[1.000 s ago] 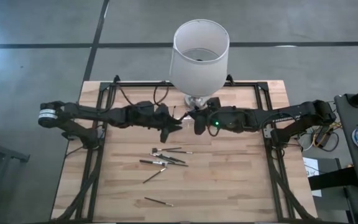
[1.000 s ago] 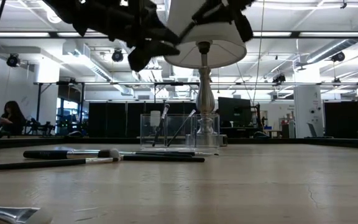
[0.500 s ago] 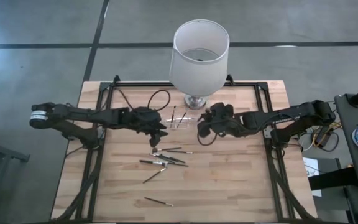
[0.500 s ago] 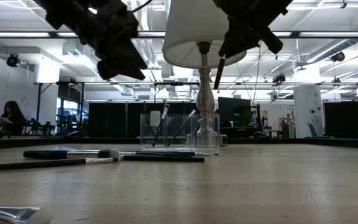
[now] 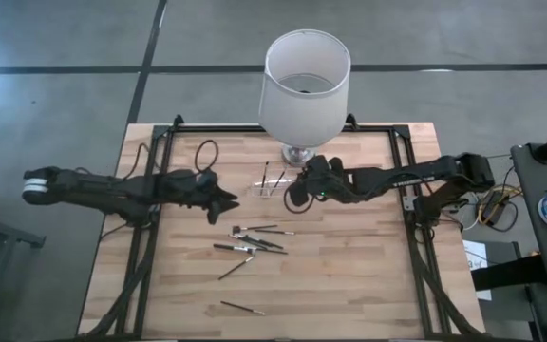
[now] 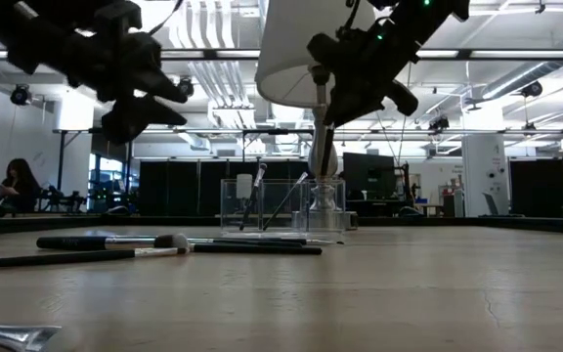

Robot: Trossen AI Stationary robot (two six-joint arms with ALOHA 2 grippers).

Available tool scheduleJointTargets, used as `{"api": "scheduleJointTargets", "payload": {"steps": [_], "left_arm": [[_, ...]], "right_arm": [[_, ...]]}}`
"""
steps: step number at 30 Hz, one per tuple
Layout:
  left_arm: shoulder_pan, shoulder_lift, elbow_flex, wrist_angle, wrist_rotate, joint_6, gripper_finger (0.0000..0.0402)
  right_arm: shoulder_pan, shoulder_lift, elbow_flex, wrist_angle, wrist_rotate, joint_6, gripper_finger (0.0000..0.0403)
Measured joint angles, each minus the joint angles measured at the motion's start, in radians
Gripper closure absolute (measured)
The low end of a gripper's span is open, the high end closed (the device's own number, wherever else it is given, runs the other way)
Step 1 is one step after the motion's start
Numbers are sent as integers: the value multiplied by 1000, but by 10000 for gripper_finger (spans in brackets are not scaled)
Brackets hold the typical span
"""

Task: Put items in baskets/containers
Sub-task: Put the powder brush into the transparent organizer

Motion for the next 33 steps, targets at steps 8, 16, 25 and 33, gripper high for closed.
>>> {"api": "scheduleJointTargets", "payload": {"steps": [8, 16, 25, 33], "left_arm": [[0, -89, -120, 54, -34, -93, 242], [0, -96, -160, 83, -36, -120, 241], [-1, -110, -163, 88, -36, -118, 241], [-1, -109, -163, 90, -36, -117, 242]], "right_arm": [[-34, 28, -1, 26, 23, -9, 361], [-48, 83, -8, 60, -10, -1, 360], [-48, 124, -6, 76, -50, 45, 343], [-40, 164, -3, 97, -156, 73, 346]]}}
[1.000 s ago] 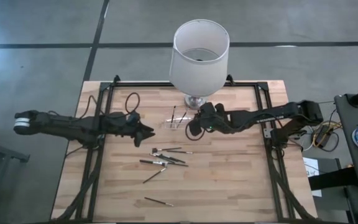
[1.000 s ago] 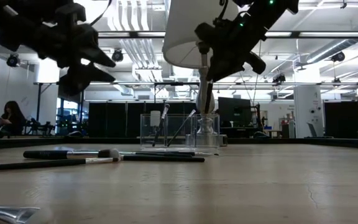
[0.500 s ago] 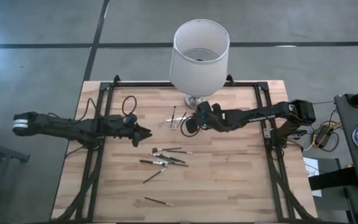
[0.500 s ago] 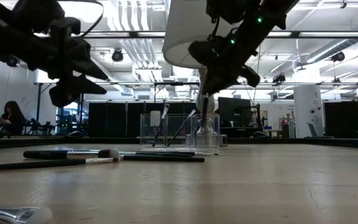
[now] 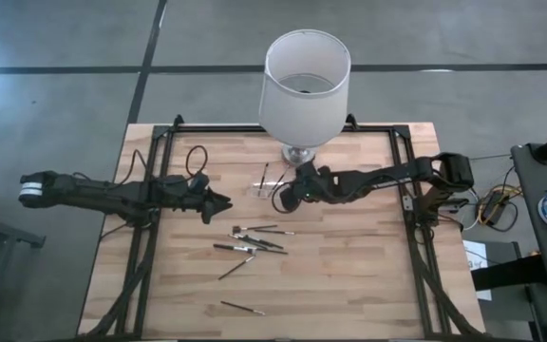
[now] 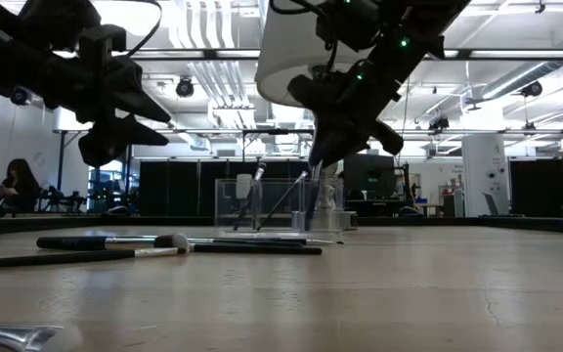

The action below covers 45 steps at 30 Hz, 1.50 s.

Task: Put items in baskets/containers
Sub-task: Put the powder brush into the transparent organizer, then put the blush brush into the transparent organizer

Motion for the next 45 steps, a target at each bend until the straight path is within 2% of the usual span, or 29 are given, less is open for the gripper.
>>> {"api": "scheduleJointTargets", "payload": {"steps": [3, 7, 22, 30, 33, 37, 39, 42, 45], "left_arm": [[0, 0, 0, 0, 0, 0, 242], [0, 0, 0, 0, 0, 0, 242], [0, 0, 0, 0, 0, 4, 242], [-1, 0, 0, -47, 90, 3, 242], [-9, 2, 0, -102, 126, -5, 243], [-55, 8, 0, -155, 229, -45, 246], [-106, 10, 0, -174, 240, -38, 246], [-197, 24, 0, -170, 210, 17, 246], [-294, 56, 0, -169, 115, 103, 246]], "right_arm": [[10, 1, 0, -1, 2, 15, 354], [19, -8, -1, -5, 55, 13, 350], [57, -61, -1, -65, 52, 23, 227], [117, -147, -1, -197, 43, -12, 196], [151, -164, -1, -256, -13, -66, 194], [205, -161, -2, -297, -74, -89, 193], [234, -149, -2, -292, -91, -92, 193], [277, -117, -2, -293, -120, -90, 193], [315, -80, -2, -293, -129, -67, 193]]}}
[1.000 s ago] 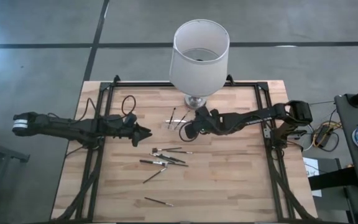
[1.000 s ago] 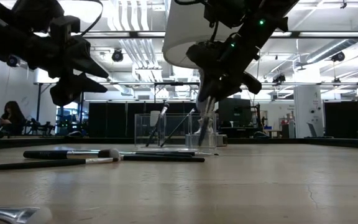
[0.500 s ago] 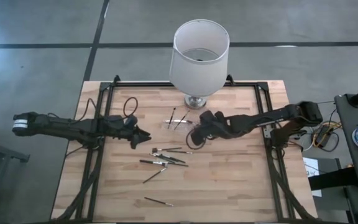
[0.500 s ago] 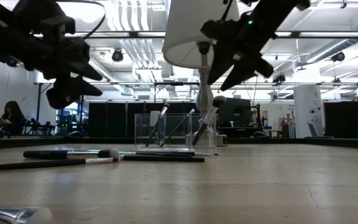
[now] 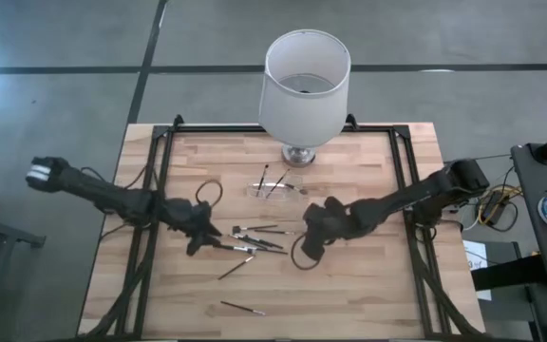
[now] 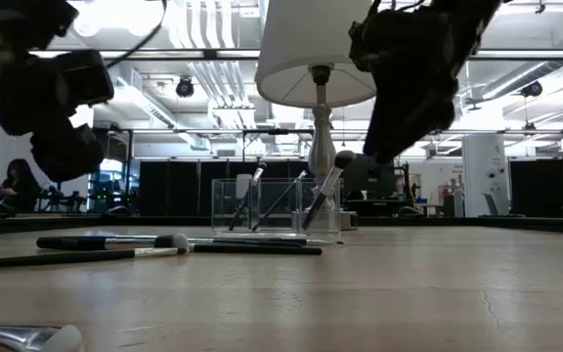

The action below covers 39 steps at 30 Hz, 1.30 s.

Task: Put items in baskets/containers
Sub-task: Put the blush brush into the transparent organizer

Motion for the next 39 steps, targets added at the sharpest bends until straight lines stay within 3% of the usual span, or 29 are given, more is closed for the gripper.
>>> {"api": "scheduleJointTargets", "payload": {"steps": [4, 8, 12, 16, 28, 39], "left_arm": [[-90, 73, 6, 9, -127, 131, 246], [-125, 185, 55, -19, -136, 279, 246], [-130, 312, 127, -177, -136, 374, 246], [-130, 408, 183, -270, -142, 361, 246], [-130, 496, 215, -261, -156, 296, 250], [-130, 620, 214, -177, -172, 230, 342]], "right_arm": [[32, 49, 7, 4, -11, 77, 193], [63, 89, 54, 10, -26, 104, 193], [80, 139, 131, 8, -40, 63, 193], [72, 197, 208, -20, -32, 6, 193], [3, 383, 367, -10, -35, -174, 193], [-42, 500, 496, 48, -82, -462, 214]]}}
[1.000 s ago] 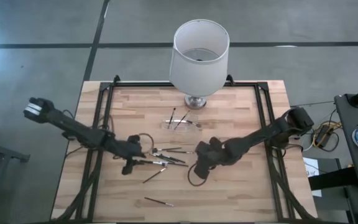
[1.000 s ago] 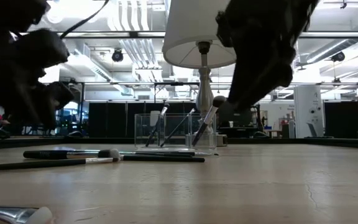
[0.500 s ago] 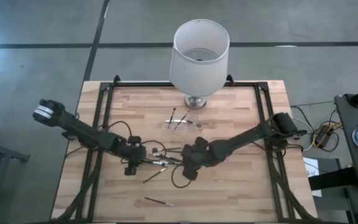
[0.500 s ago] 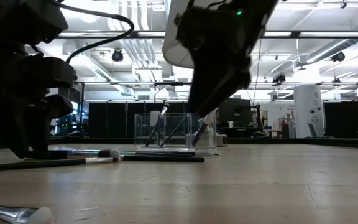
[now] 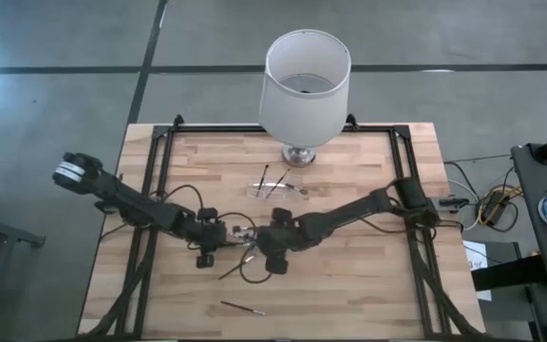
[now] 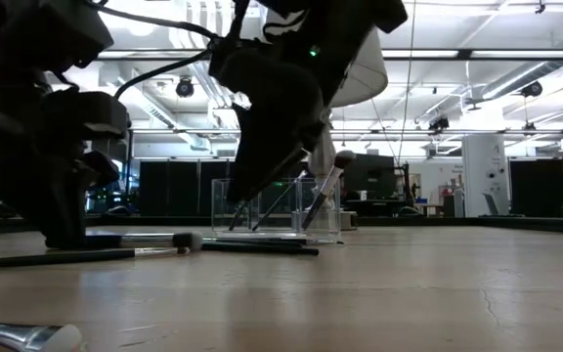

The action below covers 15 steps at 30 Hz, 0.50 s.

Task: Put items in baskets/containers
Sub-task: Put the blush brush into the transparent organizer

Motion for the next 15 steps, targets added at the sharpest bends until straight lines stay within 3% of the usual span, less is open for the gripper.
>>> {"api": "scheduleJointTargets", "payload": {"steps": [5, 9, 15], "left_arm": [[-1, 18, 1, 21, -7, -19, 373], [-4, 12, 0, 24, -16, -19, 375], [-5, -9, -1, 22, -33, -16, 375]], "right_arm": [[-26, -5, -7, -6, -9, -42, 225], [-31, -13, -4, 21, -15, -88, 227], [-41, -9, -4, 104, -142, -236, 227]]}}
